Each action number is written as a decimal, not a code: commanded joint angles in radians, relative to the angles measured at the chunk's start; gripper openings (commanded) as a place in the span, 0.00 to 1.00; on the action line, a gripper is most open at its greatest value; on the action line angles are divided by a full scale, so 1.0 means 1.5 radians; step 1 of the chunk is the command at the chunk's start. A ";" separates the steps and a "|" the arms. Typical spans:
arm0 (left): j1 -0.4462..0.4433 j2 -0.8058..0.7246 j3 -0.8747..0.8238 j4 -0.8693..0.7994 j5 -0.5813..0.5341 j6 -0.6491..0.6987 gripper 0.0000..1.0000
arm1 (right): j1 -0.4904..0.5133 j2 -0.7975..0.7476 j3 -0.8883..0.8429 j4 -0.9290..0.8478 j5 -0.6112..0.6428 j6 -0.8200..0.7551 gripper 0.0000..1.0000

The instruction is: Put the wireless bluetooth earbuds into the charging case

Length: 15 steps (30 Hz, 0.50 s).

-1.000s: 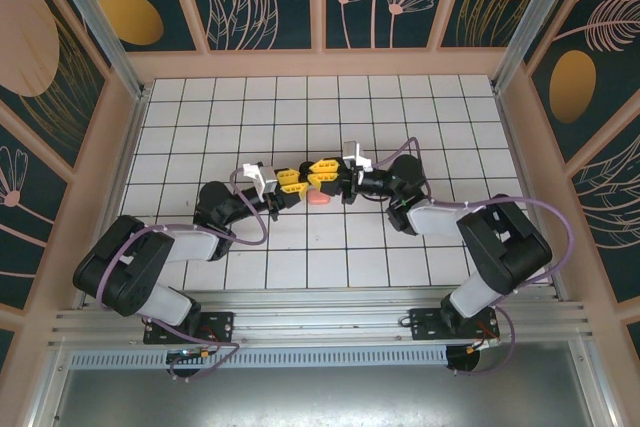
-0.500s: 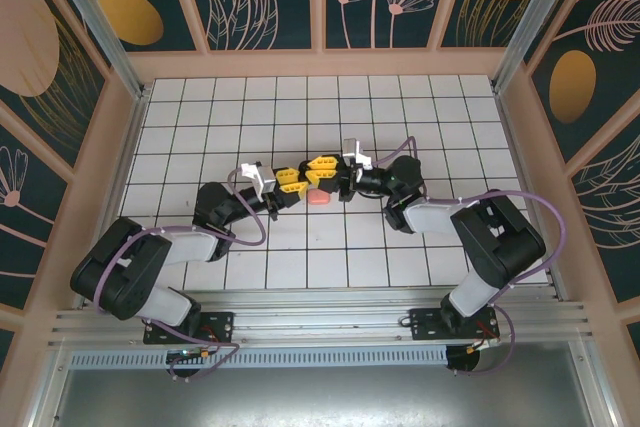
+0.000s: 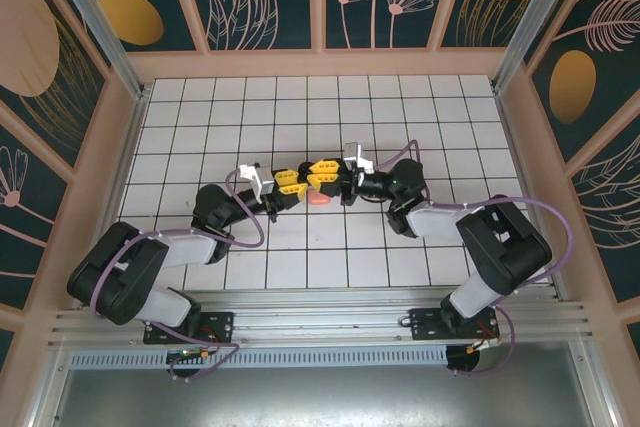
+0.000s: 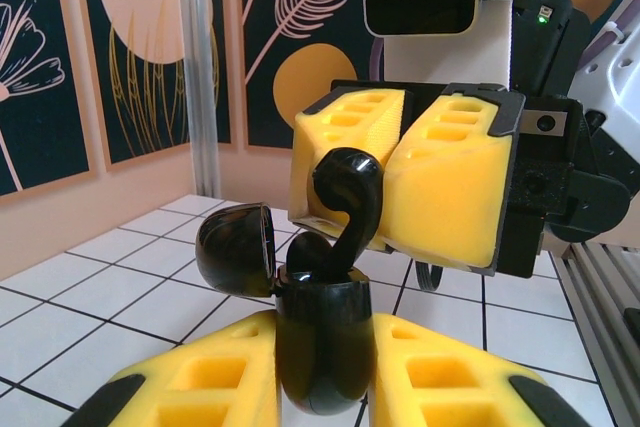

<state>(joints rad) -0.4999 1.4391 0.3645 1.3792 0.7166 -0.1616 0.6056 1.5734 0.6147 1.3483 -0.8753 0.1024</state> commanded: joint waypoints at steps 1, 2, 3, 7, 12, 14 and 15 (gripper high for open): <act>-0.001 -0.031 0.008 0.075 -0.009 -0.010 0.23 | -0.005 -0.003 -0.017 -0.053 0.007 -0.018 0.15; -0.001 -0.031 0.008 0.075 -0.009 -0.009 0.23 | -0.006 -0.002 -0.015 -0.056 0.007 -0.018 0.15; -0.001 -0.032 0.008 0.074 -0.007 -0.009 0.23 | -0.006 -0.002 -0.013 -0.059 0.007 -0.018 0.15; -0.001 -0.034 0.008 0.070 -0.003 -0.007 0.23 | -0.009 0.001 -0.004 -0.073 0.008 -0.018 0.15; -0.001 -0.036 0.012 0.055 0.007 0.005 0.23 | -0.011 0.000 0.014 -0.107 0.003 -0.019 0.15; -0.001 -0.037 0.010 0.048 0.011 0.015 0.23 | -0.013 -0.001 0.021 -0.120 -0.001 -0.019 0.15; -0.001 -0.039 0.009 0.044 0.014 0.023 0.23 | -0.013 -0.001 0.024 -0.128 -0.003 -0.019 0.15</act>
<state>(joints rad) -0.4976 1.4288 0.3626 1.3434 0.7006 -0.1574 0.5999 1.5730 0.6388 1.2728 -0.8730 0.0948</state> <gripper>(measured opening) 0.231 0.151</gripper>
